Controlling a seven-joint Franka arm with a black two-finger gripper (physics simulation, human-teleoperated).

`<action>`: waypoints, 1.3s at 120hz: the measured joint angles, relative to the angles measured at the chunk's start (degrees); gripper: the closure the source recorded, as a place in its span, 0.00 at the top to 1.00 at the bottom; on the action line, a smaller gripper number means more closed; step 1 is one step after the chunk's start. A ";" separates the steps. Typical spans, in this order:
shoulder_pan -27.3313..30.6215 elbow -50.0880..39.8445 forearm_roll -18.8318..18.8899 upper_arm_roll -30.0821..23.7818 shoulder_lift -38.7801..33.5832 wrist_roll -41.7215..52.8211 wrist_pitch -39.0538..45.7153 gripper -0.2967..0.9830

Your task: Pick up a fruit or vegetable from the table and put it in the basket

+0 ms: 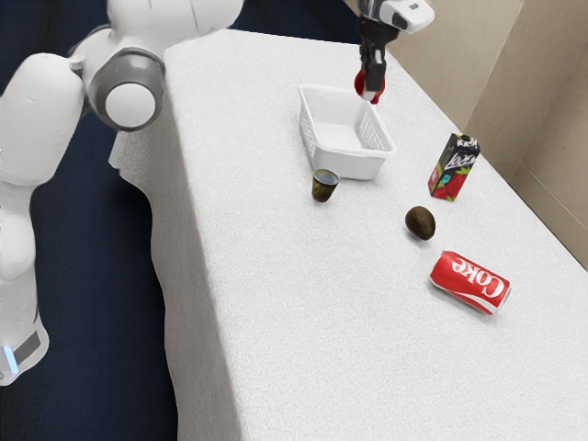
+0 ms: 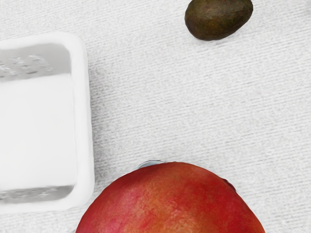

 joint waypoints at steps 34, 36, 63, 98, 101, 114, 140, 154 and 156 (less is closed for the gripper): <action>13.53 3.12 -2.98 -2.66 8.50 5.24 4.20 0.47; 13.58 3.21 -3.04 -2.71 8.95 5.53 4.88 0.47; 14.90 3.43 -3.71 -2.90 11.22 9.53 16.15 0.46; 15.10 3.30 -3.56 -3.23 11.24 14.46 23.35 0.71; 15.10 3.30 -3.56 -3.24 11.26 14.79 23.59 0.72; 15.10 3.22 -3.61 -3.23 11.25 16.07 24.28 0.74; 0.37 3.11 -6.44 5.63 1.12 12.22 10.92 0.76; -14.24 -2.39 -9.39 14.42 -0.50 7.12 1.38 0.76; -14.75 -3.77 -9.64 14.75 -0.56 6.47 0.84 0.76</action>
